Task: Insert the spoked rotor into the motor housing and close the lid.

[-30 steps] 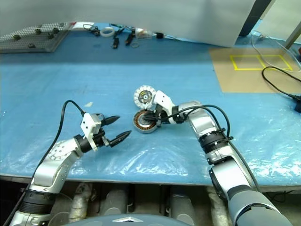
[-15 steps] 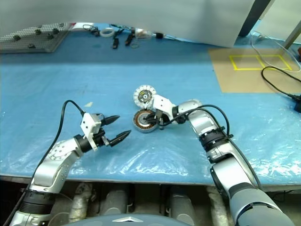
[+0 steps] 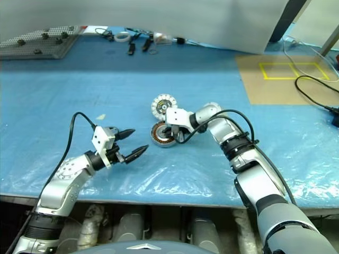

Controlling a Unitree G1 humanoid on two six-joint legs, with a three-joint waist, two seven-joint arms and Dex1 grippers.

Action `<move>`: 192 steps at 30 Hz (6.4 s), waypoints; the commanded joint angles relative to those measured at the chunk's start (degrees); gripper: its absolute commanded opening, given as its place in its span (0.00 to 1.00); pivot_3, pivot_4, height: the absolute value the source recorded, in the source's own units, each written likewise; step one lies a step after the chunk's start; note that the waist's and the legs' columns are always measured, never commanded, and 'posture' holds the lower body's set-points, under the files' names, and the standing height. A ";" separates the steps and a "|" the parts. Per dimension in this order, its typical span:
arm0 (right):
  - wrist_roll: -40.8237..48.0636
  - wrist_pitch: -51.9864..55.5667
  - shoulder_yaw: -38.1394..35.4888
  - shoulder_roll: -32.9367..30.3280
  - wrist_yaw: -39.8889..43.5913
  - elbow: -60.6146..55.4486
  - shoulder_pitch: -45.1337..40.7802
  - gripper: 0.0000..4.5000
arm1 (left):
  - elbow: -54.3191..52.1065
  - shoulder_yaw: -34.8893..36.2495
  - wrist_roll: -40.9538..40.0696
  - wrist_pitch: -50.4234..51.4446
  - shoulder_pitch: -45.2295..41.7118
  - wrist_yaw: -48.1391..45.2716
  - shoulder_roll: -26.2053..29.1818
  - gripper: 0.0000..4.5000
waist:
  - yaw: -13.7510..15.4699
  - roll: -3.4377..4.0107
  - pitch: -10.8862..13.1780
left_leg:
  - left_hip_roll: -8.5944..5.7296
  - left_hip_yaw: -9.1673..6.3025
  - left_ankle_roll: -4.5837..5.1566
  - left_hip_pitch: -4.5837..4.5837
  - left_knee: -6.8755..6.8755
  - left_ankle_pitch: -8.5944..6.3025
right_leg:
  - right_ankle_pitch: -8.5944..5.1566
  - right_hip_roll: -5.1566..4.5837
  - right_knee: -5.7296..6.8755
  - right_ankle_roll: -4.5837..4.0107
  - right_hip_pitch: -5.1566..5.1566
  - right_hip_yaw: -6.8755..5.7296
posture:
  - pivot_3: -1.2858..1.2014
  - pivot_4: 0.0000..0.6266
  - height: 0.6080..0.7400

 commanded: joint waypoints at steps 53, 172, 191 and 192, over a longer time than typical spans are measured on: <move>8.60 16.36 -11.61 8.66 -7.27 4.27 -3.99 0.56 | -1.97 1.12 0.01 -1.01 1.14 1.29 0.45 1.00 | -0.01 0.02 0.04 | 0.12 -0.01 0.09 -0.64 0.27 0.03 | -0.04 0.00 0.43 -0.09 -0.61 -0.09 | 0.52 0.24 1.00; 8.61 21.78 -8.83 12.09 -21.23 -4.77 4.39 0.64 | -0.38 0.96 0.56 -1.39 0.43 0.03 1.43 1.00 | -0.06 0.02 0.04 | 0.10 0.00 -0.37 -0.21 0.21 0.05 | -0.04 -0.01 0.37 -0.08 -0.26 -0.07 | 0.52 0.24 1.00; 9.21 22.53 -9.98 14.00 -22.27 -3.80 4.07 0.37 | 0.34 0.63 1.51 -1.56 0.08 0.12 1.22 1.00 | -0.13 0.02 0.04 | 0.11 0.00 -0.37 -0.20 0.20 0.04 | -0.04 -0.01 0.37 -0.08 -0.26 -0.06 | 0.52 0.24 1.00; 9.27 22.75 -10.16 14.03 -22.47 -3.81 4.09 0.29 | 0.42 0.59 1.55 -1.58 0.09 0.16 1.17 1.00 | -0.12 0.02 0.04 | 0.11 0.00 -0.37 -0.20 0.20 0.04 | -0.04 -0.01 0.37 -0.08 -0.25 -0.06 | 0.52 0.24 1.00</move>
